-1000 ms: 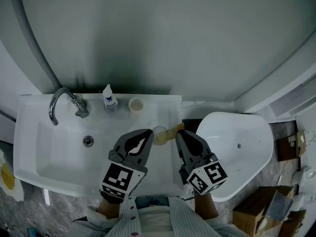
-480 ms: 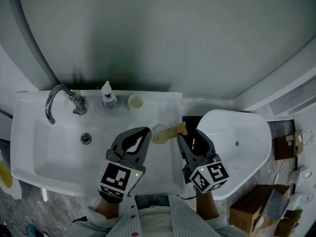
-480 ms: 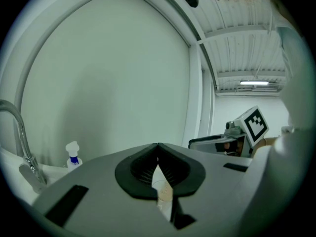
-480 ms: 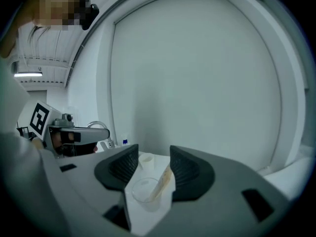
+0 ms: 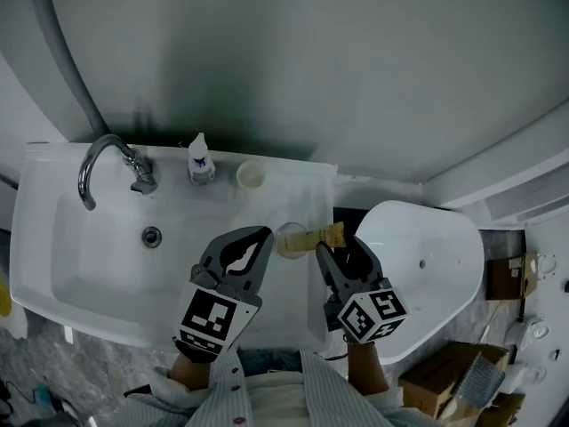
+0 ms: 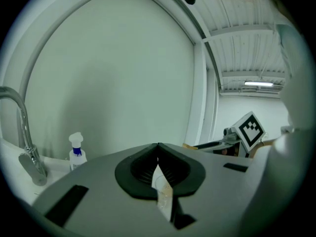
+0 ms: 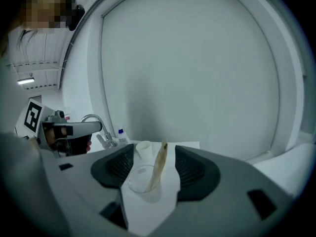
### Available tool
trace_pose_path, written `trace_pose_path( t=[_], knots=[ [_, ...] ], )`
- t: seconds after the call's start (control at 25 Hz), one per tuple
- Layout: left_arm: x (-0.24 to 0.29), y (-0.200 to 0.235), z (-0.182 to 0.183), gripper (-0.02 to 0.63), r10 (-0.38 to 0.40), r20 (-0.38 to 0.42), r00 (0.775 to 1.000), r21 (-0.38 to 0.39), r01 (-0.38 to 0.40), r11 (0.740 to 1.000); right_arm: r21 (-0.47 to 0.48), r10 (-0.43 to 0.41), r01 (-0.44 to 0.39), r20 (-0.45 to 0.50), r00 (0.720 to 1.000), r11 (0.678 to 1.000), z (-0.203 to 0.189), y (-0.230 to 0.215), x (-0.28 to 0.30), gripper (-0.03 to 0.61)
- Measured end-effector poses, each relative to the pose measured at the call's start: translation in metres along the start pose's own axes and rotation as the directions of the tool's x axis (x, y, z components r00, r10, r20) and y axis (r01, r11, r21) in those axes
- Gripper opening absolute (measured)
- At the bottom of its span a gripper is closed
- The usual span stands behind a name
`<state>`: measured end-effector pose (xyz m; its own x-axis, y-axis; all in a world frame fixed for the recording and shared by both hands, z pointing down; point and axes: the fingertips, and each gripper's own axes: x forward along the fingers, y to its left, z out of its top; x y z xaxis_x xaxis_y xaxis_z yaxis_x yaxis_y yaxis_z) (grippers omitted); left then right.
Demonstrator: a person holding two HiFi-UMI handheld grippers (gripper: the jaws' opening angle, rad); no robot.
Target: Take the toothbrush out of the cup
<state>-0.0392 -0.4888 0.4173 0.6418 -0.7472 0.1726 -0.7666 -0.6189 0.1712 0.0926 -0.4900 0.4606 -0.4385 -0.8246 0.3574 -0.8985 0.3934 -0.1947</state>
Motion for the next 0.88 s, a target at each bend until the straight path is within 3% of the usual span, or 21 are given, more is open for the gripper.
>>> trace_pose_path(
  t=[0.4, 0.88],
  knots=[
    [0.009, 0.012, -0.020, 0.017, 0.021, -0.047, 0.999, -0.026, -0.022, 0.999, 0.037, 0.036, -0.032, -0.114, 0.993, 0.999, -0.040, -0.004, 0.028, 0.256],
    [0.021, 0.017, -0.039, 0.017, 0.021, -0.103, 0.994, -0.041, -0.025, 0.999, 0.061, 0.078, -0.071, -0.131, 0.988, 0.996, -0.056, -0.001, 0.046, 0.255]
  ],
)
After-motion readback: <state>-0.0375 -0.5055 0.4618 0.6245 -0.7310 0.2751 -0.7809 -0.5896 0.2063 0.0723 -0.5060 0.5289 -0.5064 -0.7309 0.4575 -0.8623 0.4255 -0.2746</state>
